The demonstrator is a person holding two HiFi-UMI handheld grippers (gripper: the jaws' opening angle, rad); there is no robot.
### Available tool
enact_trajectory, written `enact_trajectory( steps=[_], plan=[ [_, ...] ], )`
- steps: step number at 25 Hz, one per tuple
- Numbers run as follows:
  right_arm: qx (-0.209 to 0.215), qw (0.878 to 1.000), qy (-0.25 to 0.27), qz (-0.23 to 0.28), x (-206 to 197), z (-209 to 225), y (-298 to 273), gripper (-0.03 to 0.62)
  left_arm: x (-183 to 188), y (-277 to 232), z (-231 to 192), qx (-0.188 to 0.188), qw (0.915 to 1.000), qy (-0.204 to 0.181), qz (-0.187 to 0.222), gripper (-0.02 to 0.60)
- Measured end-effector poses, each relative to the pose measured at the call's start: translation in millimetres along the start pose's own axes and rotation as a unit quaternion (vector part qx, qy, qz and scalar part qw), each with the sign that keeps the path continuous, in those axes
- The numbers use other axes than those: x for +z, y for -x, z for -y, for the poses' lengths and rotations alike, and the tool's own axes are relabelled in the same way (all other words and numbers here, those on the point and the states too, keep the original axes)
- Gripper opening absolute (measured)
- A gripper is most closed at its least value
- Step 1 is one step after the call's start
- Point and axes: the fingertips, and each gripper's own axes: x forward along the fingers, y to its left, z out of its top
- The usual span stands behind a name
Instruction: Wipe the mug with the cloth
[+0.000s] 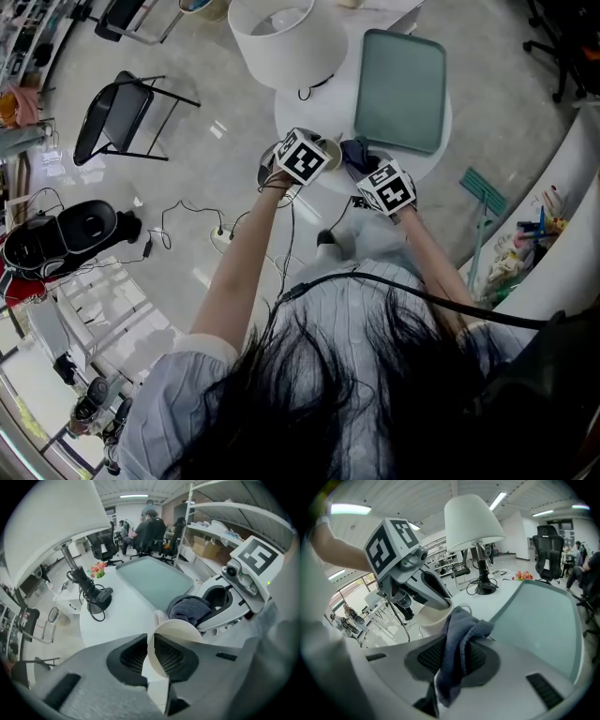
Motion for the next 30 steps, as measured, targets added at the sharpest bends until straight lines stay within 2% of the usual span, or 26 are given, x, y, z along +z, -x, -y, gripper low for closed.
enact_trajectory(
  steps=[3, 6, 11, 16, 18, 21, 24, 26, 29, 30],
  plan=[
    [-0.001, 1.0, -0.009, 0.003, -3.8, -1.9, 1.8, 0.086, -2.7, 2.0, 0.7, 0.006, 0.9985, 0.055, 0.008, 0.058],
    [-0.004, 1.0, -0.012, 0.003, -5.7, -1.1, 1.7, 0.086, -7.4, 8.3, -7.7, 0.027, 0.9924, 0.12, 0.013, 0.058],
    [-0.009, 1.0, -0.025, 0.007, -4.2, 0.7, 3.7, 0.086, -9.8, 15.9, -14.6, 0.044, 0.971, 0.232, 0.039, 0.058],
    [-0.009, 0.999, -0.034, 0.01, -6.3, -3.4, 6.5, 0.086, -15.0, 20.1, -14.2, 0.058, 0.9509, 0.3, 0.049, 0.058],
    [-0.011, 0.999, -0.037, 0.011, -7.0, -4.9, 8.1, 0.086, -16.8, 21.4, -13.4, 0.06, 0.9399, 0.332, 0.055, 0.058],
    [-0.014, 0.999, -0.042, 0.013, -7.8, -7.0, 8.6, 0.086, -21.0, 22.2, -13.1, 0.059, 0.9171, 0.388, 0.07, 0.058],
    [-0.015, 0.999, -0.049, 0.016, -8.1, -8.2, 8.7, 0.086, -25.7, 22.6, -13.1, 0.058, 0.8871, 0.45, 0.086, 0.058],
    [-0.017, 0.998, -0.052, 0.017, -7.9, -8.3, 8.8, 0.086, -28.3, 22.1, -11.9, 0.052, 0.8578, 0.502, 0.099, 0.06],
    [-0.018, 0.998, -0.055, 0.018, -7.3, -10.4, 8.0, 0.086, -31.3, 21.3, -7.9, 0.037, 0.8058, 0.579, 0.119, 0.06],
    [-0.018, 0.998, -0.055, 0.017, -7.6, -11.5, 7.9, 0.086, -32.1, 21.5, -6.3, 0.034, 0.795, 0.593, 0.122, 0.06]
  ],
)
